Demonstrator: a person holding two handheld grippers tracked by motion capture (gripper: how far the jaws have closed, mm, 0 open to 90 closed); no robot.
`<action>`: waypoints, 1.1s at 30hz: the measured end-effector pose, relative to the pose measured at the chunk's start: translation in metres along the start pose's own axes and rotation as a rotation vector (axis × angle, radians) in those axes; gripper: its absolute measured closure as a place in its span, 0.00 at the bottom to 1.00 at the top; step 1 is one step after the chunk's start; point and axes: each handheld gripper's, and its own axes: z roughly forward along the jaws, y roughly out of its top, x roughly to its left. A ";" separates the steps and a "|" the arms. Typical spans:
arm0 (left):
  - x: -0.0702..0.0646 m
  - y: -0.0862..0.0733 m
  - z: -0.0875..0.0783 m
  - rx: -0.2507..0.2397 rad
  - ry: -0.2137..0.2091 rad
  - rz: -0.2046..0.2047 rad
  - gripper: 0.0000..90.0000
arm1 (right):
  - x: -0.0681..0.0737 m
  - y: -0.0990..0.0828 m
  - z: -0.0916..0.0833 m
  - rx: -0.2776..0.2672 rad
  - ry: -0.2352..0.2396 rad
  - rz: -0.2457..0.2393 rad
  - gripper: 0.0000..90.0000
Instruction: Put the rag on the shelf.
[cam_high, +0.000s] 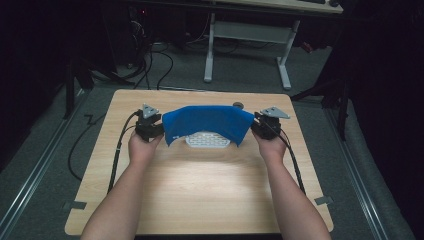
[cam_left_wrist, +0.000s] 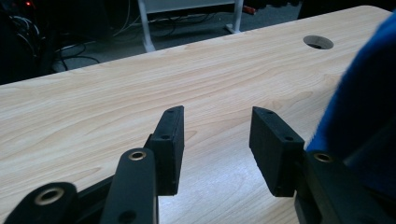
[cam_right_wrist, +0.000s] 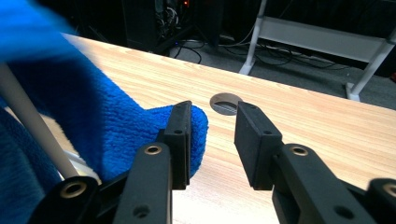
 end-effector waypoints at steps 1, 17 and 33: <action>0.002 0.000 -0.001 0.002 -0.001 0.001 0.61 | -0.001 0.000 0.000 0.001 -0.004 -0.002 0.74; 0.013 -0.003 -0.012 -0.012 0.020 -0.012 0.61 | 0.001 -0.014 0.012 0.066 0.006 0.004 0.66; 0.020 -0.014 -0.018 -0.010 0.037 -0.034 0.62 | -0.007 -0.011 0.004 0.055 -0.010 -0.003 0.66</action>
